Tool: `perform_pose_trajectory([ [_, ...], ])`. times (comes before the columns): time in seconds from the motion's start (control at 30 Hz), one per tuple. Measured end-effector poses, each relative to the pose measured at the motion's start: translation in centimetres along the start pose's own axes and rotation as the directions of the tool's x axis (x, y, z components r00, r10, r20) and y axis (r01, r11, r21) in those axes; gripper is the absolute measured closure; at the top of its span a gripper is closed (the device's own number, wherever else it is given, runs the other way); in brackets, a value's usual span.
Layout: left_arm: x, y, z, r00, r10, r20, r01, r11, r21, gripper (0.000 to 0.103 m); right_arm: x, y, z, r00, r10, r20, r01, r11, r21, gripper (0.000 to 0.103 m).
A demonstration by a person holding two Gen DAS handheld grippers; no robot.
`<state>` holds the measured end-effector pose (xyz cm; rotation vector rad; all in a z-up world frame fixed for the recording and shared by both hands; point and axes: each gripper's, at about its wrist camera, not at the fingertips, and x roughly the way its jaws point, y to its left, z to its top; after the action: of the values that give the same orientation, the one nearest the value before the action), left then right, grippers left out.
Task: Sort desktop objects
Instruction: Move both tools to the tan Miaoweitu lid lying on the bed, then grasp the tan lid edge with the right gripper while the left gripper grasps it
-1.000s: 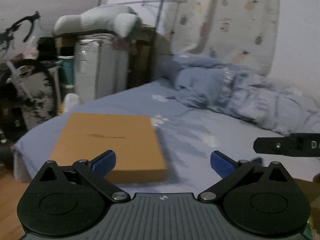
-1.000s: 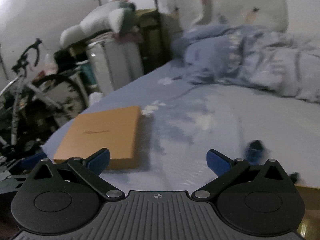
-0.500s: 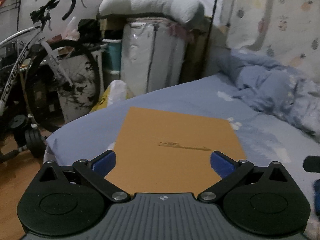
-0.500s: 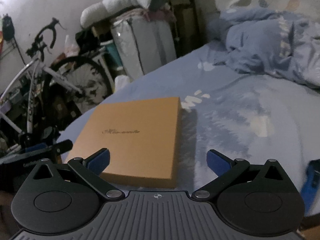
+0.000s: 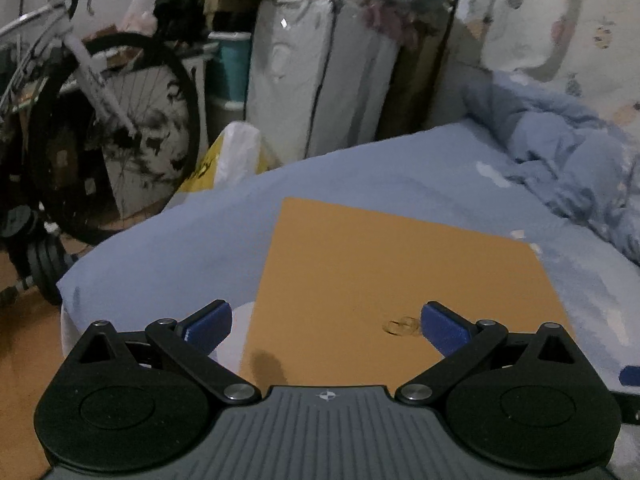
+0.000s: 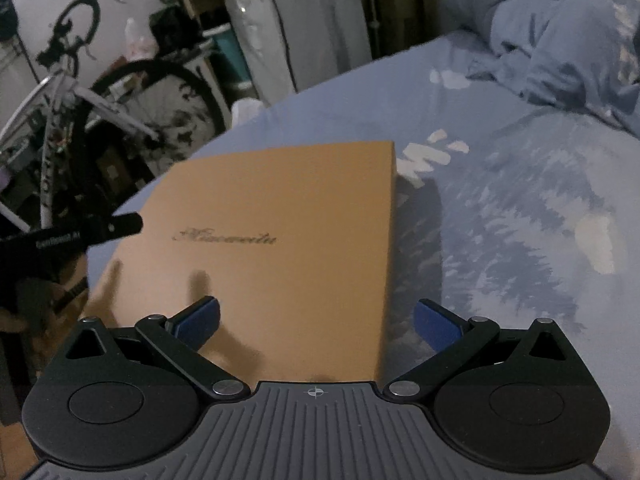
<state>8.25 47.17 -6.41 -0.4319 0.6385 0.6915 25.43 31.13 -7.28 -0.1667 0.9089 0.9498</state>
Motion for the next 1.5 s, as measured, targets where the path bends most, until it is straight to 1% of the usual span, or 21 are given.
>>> perform_pose_trajectory([
  [0.13, 2.2, 1.0, 0.3, 0.997, -0.033, -0.065, 0.029, 0.998, -0.053, 0.000, 2.3, -0.2, 0.2, 1.000, -0.003, -0.019, 0.003, 1.000, 0.007, 0.000],
  [0.33, 4.3, 0.7, 0.2, 0.991, -0.053, -0.120, 0.049, 0.998, -0.032, 0.000, 4.7, -0.2, 0.4, 0.999, -0.002, -0.036, 0.003, 1.000, 0.019, 0.000],
  [0.47, 4.7, 1.4, -0.1, 0.992, -0.067, -0.111, 0.058, 0.995, -0.082, 0.000, 5.8, -0.2, 0.5, 0.999, -0.013, -0.030, 0.014, 0.999, 0.041, 0.000],
  [0.67, 4.9, 1.9, -0.9, 0.994, -0.082, -0.076, 0.074, 0.992, -0.100, 0.000, 6.5, -0.6, 0.3, 1.000, -0.020, 0.005, 0.019, 0.997, 0.078, 0.000],
  [0.87, 4.8, 1.6, -1.0, 0.996, -0.065, -0.064, 0.059, 0.993, -0.098, 0.000, 6.8, 0.0, 0.0, 0.997, -0.062, 0.034, 0.059, 0.993, 0.099, 0.000],
  [1.17, 4.3, 0.4, -0.7, 0.999, -0.009, -0.053, 0.005, 0.997, -0.079, 0.000, 6.8, 1.1, 0.9, 0.994, -0.107, -0.026, 0.109, 0.990, 0.086, 0.000],
  [1.5, 3.0, -0.7, -1.3, 0.997, 0.010, -0.083, -0.017, 0.996, -0.083, 0.000, 5.0, 1.1, -0.4, 0.990, -0.126, -0.065, 0.131, 0.989, 0.069, 0.000],
])
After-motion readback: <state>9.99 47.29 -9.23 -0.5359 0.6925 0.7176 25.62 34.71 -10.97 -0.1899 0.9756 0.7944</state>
